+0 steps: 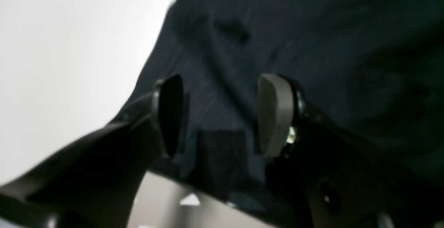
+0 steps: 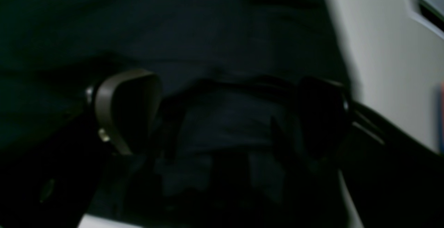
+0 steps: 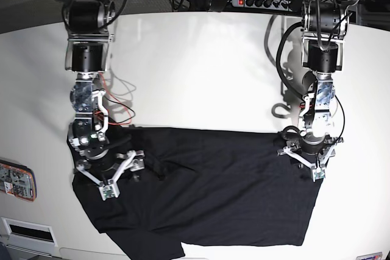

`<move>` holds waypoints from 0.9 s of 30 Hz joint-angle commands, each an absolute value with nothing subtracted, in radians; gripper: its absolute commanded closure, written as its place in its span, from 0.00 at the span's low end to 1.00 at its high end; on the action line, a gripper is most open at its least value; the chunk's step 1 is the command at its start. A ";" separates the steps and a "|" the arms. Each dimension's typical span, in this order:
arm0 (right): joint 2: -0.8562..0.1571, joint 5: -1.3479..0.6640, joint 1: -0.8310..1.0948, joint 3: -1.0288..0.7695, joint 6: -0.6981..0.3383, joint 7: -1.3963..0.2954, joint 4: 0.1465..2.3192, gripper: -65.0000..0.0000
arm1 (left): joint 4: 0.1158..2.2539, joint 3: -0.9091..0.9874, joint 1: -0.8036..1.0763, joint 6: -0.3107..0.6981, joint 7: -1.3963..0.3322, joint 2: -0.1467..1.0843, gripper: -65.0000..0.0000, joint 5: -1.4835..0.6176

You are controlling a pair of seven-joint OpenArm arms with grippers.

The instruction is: Fold the T-shirt properly

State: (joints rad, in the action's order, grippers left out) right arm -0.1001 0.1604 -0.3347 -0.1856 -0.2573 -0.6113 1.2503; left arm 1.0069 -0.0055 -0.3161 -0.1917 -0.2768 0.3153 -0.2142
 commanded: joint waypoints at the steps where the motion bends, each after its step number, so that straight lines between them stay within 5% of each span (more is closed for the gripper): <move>1: -0.114 0.159 -0.366 -0.205 -0.243 -0.584 1.271 0.05 | 1.053 -0.004 -0.341 -0.196 -0.249 0.331 0.52 -0.208; 10: -0.094 0.157 -0.364 -0.209 -0.243 -0.579 1.264 0.05 | 1.121 -0.004 -0.298 -0.191 -0.251 0.340 0.51 -0.194; 16: -0.094 0.156 -0.363 -0.209 -0.243 -0.579 1.260 0.05 | 1.119 -0.139 -0.286 -0.191 -0.288 0.415 0.35 -0.202; 27: -0.096 -0.085 -0.358 -0.209 -0.243 -0.515 1.058 0.05 | 1.116 -0.191 -0.280 -0.191 -0.317 0.437 0.35 -0.205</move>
State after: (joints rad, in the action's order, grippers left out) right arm -0.0891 -0.0753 -0.3248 -0.2070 -0.2375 -0.5350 1.0416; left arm 1.1011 -0.1955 -0.2554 -0.1841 -0.3378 0.4252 -0.2104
